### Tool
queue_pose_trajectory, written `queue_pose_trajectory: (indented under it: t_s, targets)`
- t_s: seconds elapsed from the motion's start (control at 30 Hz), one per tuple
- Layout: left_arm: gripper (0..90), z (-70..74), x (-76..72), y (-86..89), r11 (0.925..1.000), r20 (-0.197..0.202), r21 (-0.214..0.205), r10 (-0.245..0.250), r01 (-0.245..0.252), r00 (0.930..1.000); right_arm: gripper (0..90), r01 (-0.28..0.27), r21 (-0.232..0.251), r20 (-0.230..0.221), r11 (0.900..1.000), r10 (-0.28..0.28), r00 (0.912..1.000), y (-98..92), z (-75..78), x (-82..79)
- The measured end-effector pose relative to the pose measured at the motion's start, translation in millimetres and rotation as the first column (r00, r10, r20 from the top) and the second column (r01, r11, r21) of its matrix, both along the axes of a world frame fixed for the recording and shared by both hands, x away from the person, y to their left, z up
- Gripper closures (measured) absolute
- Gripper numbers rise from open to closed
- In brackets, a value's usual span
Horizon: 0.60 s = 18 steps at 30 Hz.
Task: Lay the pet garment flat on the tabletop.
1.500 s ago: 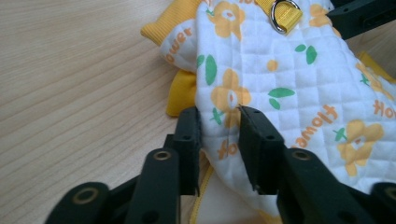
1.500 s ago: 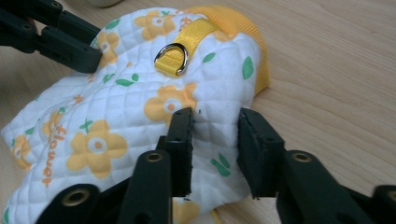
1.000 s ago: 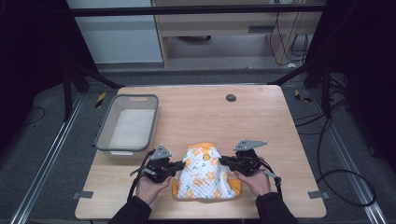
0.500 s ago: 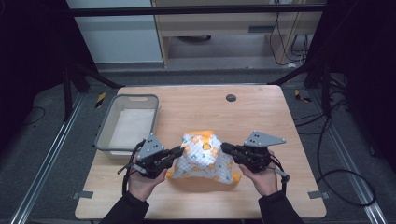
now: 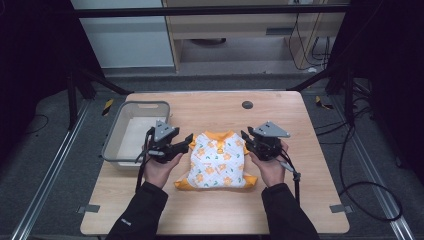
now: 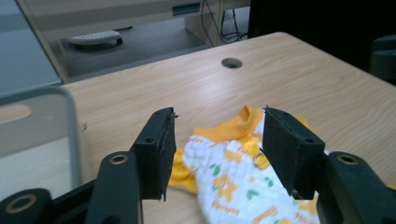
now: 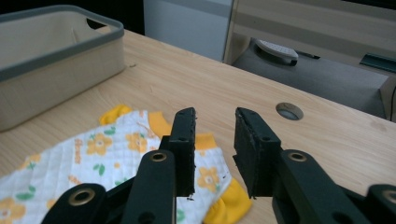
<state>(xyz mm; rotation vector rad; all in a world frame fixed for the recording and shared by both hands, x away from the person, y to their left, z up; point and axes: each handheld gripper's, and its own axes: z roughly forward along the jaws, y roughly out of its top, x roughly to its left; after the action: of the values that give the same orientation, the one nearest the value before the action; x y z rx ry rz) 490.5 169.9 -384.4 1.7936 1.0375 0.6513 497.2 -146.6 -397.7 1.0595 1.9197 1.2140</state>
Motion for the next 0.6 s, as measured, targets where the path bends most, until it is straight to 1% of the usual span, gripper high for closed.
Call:
queue_pose_trajectory:
  t_s: [0.03, 0.1, 0.13, 0.17, 0.2, 0.23, 0.27, 0.3, 0.33, 0.37, 0.43, 0.47, 0.5, 0.53, 0.57, 0.6]
  targets:
    - [40.3, 0.0, 0.0, 0.0, 1.0000, 0.000, 0.000, 0.000, 0.000, 1.0000, 67.6, 0.000, 0.000, 0.000, 1.0000, 0.000, 1.0000, 0.0, 0.0, 0.0]
    - [39.4, -3.0, -6.3, 9.4, 1.0000, -0.009, 0.001, -0.009, 0.009, 0.9999, 64.8, -0.009, 0.000, -0.010, 1.0000, 0.009, 0.9999, -7.1, -1.6, -5.8]
    - [37.8, -6.6, -14.5, 18.3, 0.9997, -0.013, 0.012, -0.020, 0.020, 0.9997, 61.9, -0.022, 0.010, -0.018, 0.9997, 0.022, 0.9996, -14.8, -1.7, -12.2]
    - [37.4, -6.6, -14.5, 18.3, 0.9997, -0.013, 0.012, -0.020, 0.020, 0.9997, 61.9, -0.022, 0.010, -0.018, 0.9997, 0.022, 0.9996, -14.8, -1.7, -12.2]
    - [37.0, -8.8, -18.6, 22.3, 0.9996, -0.023, 0.016, -0.024, 0.025, 0.9994, 59.3, -0.039, 0.025, -0.030, 0.9989, 0.040, 0.9987, -22.2, -1.9, -18.9]
    - [37.0, -11.3, -22.6, 26.3, 0.9993, -0.033, 0.021, -0.030, 0.031, 0.9990, 59.3, -0.039, 0.025, -0.030, 0.9989, 0.040, 0.9987, -22.2, -1.9, -18.9]
    - [36.1, -14.1, -26.9, 30.2, 0.9990, -0.039, 0.027, -0.036, 0.037, 0.9986, 57.0, -0.057, 0.032, -0.047, 0.9979, 0.058, 0.9972, -28.7, -3.0, -25.9]
    - [36.1, -17.3, -31.4, 33.9, 0.9986, -0.046, 0.034, -0.040, 0.042, 0.9981, 57.0, -0.057, 0.032, -0.047, 0.9979, 0.058, 0.9972, -28.7, -3.0, -25.9]
    - [35.8, -21.7, -36.8, 38.3, 0.9980, -0.058, 0.042, -0.046, 0.048, 0.9973, 54.0, -0.079, 0.051, -0.065, 0.9956, 0.082, 0.9945, -34.7, -5.0, -34.2]
    - [35.8, -28.5, -44.4, 43.0, 0.9968, -0.074, 0.052, -0.056, 0.060, 0.9957, 52.8, -0.090, 0.057, -0.075, 0.9944, 0.094, 0.9928, -36.5, -6.1, -36.8]
    - [35.8, -36.2, -52.1, 46.6, 0.9958, -0.087, 0.063, -0.061, 0.066, 0.9944, 50.8, -0.115, 0.067, -0.093, 0.9912, 0.120, 0.9884, -39.7, -9.6, -43.3]
    - [35.8, -36.2, -52.1, 46.6, 0.9958, -0.087, 0.063, -0.061, 0.066, 0.9944, 50.8, -0.115, 0.067, -0.093, 0.9912, 0.120, 0.9884, -39.7, -9.6, -43.3]
    - [35.8, -40.0, -55.4, 47.8, 0.9958, -0.093, 0.059, -0.064, 0.070, 0.9936, 50.2, -0.125, 0.065, -0.101, 0.9900, 0.131, 0.9861, -40.2, -11.7, -46.3]
    - [35.4, -46.5, -60.8, 49.7, 0.9950, -0.105, 0.064, -0.070, 0.077, 0.9921, 49.6, -0.142, 0.059, -0.119, 0.9881, 0.148, 0.9818, -40.6, -16.9, -52.0]
    - [35.4, -46.5, -60.8, 49.7, 0.9950, -0.105, 0.064, -0.070, 0.077, 0.9921, 49.6, -0.142, 0.059, -0.119, 0.9881, 0.148, 0.9818, -40.6, -16.9, -52.0]
    - [35.3, -52.1, -63.9, 49.9, 0.9939, -0.119, 0.069, -0.077, 0.086, 0.9899, 49.6, -0.142, 0.052, -0.128, 0.9885, 0.148, 0.9807, -40.3, -23.9, -57.1]
